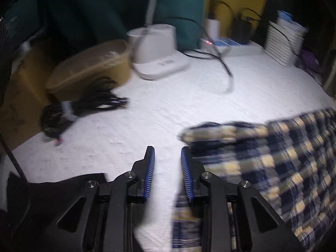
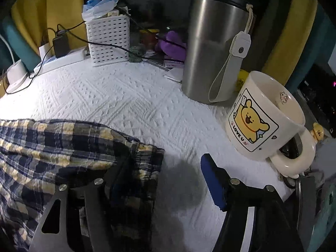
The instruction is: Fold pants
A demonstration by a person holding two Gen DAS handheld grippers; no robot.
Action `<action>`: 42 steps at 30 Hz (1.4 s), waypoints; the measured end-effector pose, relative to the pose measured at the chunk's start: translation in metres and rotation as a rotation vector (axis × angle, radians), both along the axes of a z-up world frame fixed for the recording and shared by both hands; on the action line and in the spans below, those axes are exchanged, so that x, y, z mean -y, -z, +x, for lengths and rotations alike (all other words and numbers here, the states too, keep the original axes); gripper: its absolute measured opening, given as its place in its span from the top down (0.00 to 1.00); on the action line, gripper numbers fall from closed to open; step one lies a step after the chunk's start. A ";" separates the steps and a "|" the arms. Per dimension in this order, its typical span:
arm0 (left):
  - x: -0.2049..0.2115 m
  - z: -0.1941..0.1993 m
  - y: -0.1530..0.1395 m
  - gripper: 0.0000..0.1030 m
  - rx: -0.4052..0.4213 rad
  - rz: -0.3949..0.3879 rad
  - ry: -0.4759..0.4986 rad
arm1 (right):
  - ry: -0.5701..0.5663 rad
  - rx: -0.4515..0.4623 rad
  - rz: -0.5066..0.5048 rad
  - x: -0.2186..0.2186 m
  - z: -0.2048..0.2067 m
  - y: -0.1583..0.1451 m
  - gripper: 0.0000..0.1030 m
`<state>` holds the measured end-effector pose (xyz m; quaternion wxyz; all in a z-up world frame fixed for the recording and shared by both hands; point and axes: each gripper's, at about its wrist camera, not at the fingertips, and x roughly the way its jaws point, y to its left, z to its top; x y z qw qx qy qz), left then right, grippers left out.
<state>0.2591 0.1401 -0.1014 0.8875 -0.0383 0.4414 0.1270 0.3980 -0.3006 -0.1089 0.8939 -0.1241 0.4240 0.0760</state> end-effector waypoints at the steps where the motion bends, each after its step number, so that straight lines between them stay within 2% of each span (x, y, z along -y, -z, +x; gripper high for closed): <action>1: -0.005 -0.002 -0.003 0.74 0.018 -0.040 -0.001 | 0.002 0.004 -0.003 0.002 -0.002 -0.001 0.33; 3: -0.013 -0.003 -0.007 0.74 0.029 -0.107 -0.001 | 0.007 0.010 -0.010 0.004 -0.004 -0.003 0.33; 8: 0.002 0.014 0.000 0.74 -0.026 -0.087 0.095 | 0.015 0.012 -0.026 0.005 -0.007 -0.001 0.33; 10: 0.014 0.019 0.007 0.73 -0.044 -0.052 0.155 | 0.020 0.014 -0.026 0.004 -0.007 -0.001 0.33; 11: 0.016 0.019 0.008 0.70 -0.031 -0.028 0.164 | 0.022 0.015 -0.027 0.004 -0.007 -0.001 0.33; 13: 0.012 0.020 0.008 0.46 -0.038 0.026 0.115 | 0.026 0.015 -0.022 0.005 -0.007 -0.001 0.33; 18: -0.007 0.013 0.004 0.46 -0.035 0.122 -0.021 | 0.025 0.015 -0.020 0.008 -0.008 -0.003 0.33; 21: -0.013 0.004 -0.003 0.46 -0.019 0.097 -0.031 | 0.023 0.021 -0.017 0.010 -0.014 -0.008 0.33; 31: 0.022 -0.048 -0.038 0.46 0.100 0.012 0.101 | 0.015 0.088 -0.010 0.023 -0.069 -0.042 0.31; 37: 0.039 -0.068 -0.027 0.46 0.057 -0.011 0.145 | -0.006 0.086 -0.001 0.025 -0.114 -0.049 0.31; 42: 0.039 -0.080 -0.003 0.46 -0.006 0.043 0.124 | 0.043 0.063 -0.001 0.039 -0.140 -0.036 0.31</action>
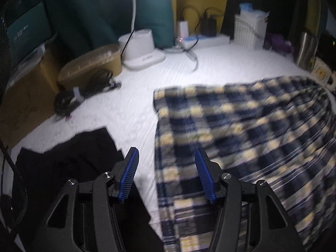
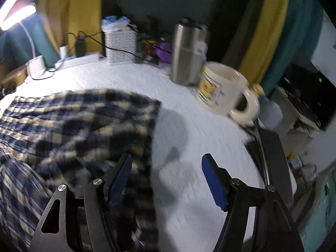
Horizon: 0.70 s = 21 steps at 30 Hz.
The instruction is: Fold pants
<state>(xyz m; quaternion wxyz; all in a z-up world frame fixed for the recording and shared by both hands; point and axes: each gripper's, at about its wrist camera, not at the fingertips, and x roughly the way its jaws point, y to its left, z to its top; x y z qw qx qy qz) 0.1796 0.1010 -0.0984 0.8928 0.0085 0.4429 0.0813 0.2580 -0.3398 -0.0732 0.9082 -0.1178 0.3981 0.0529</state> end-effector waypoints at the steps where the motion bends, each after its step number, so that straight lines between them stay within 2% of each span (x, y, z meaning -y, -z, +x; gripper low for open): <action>1: -0.003 -0.001 0.003 0.46 -0.008 0.011 -0.015 | 0.016 -0.003 0.004 0.005 -0.004 0.001 0.31; 6: -0.011 -0.024 -0.009 0.46 0.051 -0.013 -0.036 | 0.054 0.032 0.016 0.023 -0.033 -0.007 0.31; 14: 0.010 -0.064 -0.035 0.46 0.155 -0.059 0.011 | 0.065 0.066 0.009 0.031 -0.091 -0.010 0.31; 16: 0.018 -0.075 -0.037 0.46 0.173 -0.082 0.031 | 0.061 0.070 0.010 0.030 -0.106 -0.010 0.27; 18: 0.027 -0.084 -0.038 0.46 0.187 -0.095 0.051 | 0.050 0.075 0.012 0.028 -0.120 -0.008 0.18; 21: 0.038 -0.094 -0.035 0.46 0.190 -0.117 0.074 | 0.039 0.080 -0.008 0.023 -0.138 -0.004 0.14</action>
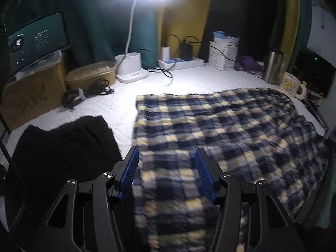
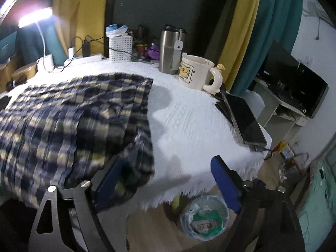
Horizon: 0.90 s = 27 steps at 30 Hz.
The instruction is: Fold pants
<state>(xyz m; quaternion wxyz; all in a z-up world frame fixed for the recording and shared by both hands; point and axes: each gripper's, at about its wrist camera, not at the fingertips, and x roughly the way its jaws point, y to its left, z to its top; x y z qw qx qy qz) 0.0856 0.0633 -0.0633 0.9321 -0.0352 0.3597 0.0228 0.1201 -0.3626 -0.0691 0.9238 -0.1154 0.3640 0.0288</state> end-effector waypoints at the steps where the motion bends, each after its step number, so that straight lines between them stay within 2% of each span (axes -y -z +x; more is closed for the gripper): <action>1: 0.004 -0.003 0.001 0.46 -0.003 -0.001 0.009 | 0.001 -0.001 -0.001 -0.001 -0.005 0.002 0.14; 9: 0.018 -0.029 0.003 0.46 0.002 -0.029 0.020 | -0.016 -0.024 -0.001 -0.009 -0.042 0.022 0.14; 13: 0.021 -0.034 0.006 0.46 -0.013 -0.033 0.014 | -0.041 -0.063 0.005 -0.017 -0.051 0.040 0.14; 19: 0.025 -0.037 0.011 0.46 -0.027 -0.032 0.026 | -0.109 -0.096 -0.043 -0.046 -0.053 0.065 0.14; 27: 0.023 -0.042 0.016 0.46 -0.039 -0.033 0.052 | -0.131 -0.023 -0.065 -0.056 -0.054 0.040 0.14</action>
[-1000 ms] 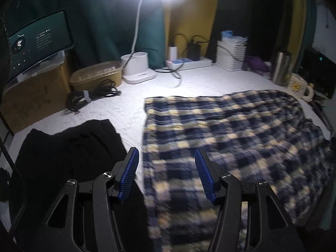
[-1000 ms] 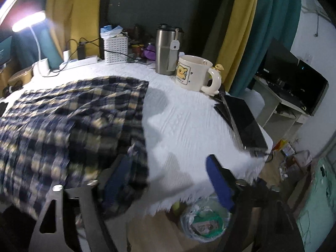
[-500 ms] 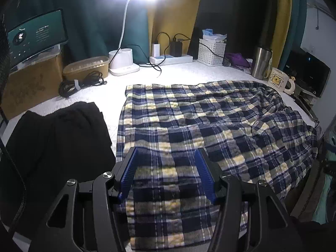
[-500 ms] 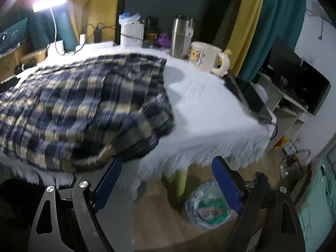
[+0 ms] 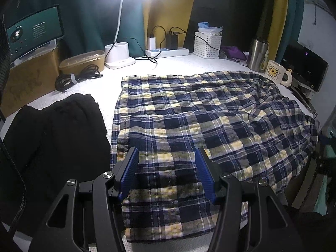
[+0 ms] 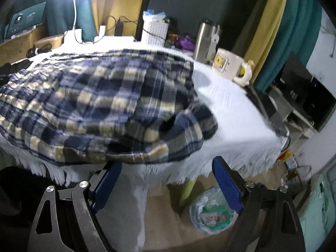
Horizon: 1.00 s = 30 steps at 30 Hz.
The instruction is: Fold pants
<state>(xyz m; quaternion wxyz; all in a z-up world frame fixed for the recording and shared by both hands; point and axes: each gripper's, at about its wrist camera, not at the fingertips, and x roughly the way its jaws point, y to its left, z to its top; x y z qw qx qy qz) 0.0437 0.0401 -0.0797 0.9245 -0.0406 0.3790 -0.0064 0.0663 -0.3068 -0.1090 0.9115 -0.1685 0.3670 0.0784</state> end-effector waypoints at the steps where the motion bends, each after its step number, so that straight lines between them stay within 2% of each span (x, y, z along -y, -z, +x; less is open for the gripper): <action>1: 0.000 -0.001 0.001 0.46 0.001 -0.003 0.008 | -0.006 0.012 -0.001 -0.001 0.000 -0.004 0.14; 6: 0.004 -0.004 0.006 0.44 -0.006 0.003 0.047 | -0.025 0.043 0.000 -0.005 0.015 -0.018 0.14; 9: 0.006 -0.008 0.008 0.36 0.003 0.001 0.075 | -0.043 0.048 0.024 -0.006 0.031 -0.023 0.14; 16: 0.012 -0.013 0.013 0.31 -0.002 -0.004 0.137 | -0.054 0.002 0.042 -0.013 0.066 -0.014 0.14; 23: 0.021 -0.020 0.012 0.28 0.007 -0.020 0.195 | -0.052 -0.021 0.053 -0.015 0.073 -0.006 0.14; 30: 0.036 -0.023 0.013 0.27 -0.015 0.010 0.262 | 0.041 -0.104 0.139 -0.007 0.094 0.001 0.14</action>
